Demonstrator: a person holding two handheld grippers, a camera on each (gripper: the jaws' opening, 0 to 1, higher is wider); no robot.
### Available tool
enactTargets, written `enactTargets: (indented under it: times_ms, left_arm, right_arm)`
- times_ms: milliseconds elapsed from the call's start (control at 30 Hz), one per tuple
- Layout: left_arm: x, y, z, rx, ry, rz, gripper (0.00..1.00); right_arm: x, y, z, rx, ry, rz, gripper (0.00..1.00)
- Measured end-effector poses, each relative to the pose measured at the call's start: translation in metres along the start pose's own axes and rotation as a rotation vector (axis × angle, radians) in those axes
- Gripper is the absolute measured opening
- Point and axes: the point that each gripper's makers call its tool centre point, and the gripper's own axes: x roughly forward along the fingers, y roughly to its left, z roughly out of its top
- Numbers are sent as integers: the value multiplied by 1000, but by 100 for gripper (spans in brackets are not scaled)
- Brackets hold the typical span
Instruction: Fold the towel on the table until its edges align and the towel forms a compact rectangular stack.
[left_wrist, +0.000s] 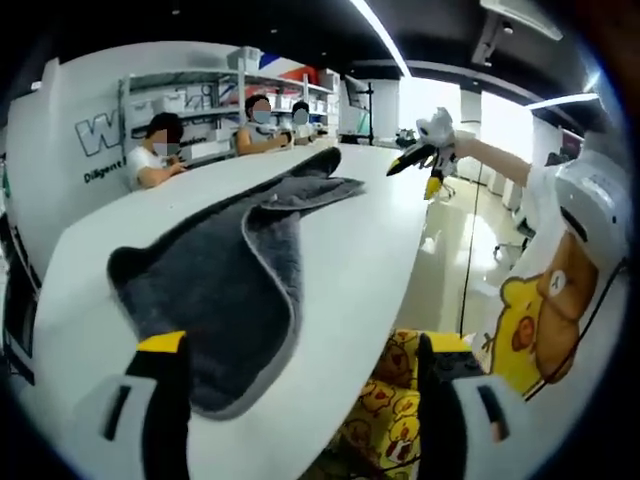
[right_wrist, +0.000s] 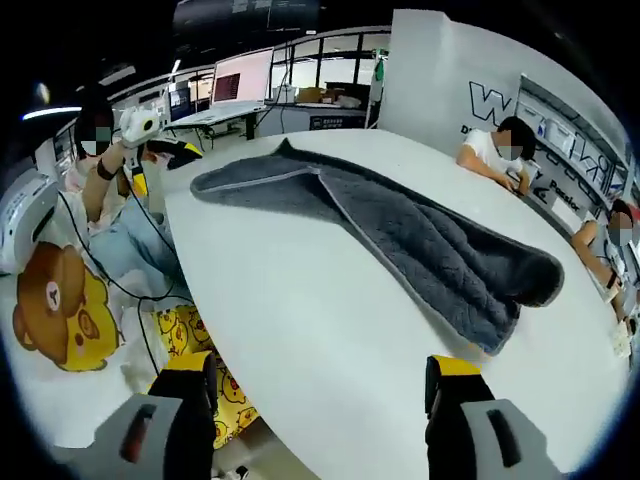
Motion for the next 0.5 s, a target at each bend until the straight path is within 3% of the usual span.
enactTargets:
  times_ms: [100, 300, 500]
  left_arm:
    - [-3, 3, -1, -2, -1, 10, 100]
    - [-9, 9, -6, -5, 12, 27, 100]
    - [-9, 6, -6, -12, 13, 13, 100]
  right_arm:
    - [1, 8, -7, -10, 16, 6, 99]
    - [0, 27, -17, -19, 28, 35, 99]
    - [-3, 28, -19, -18, 16, 32, 99]
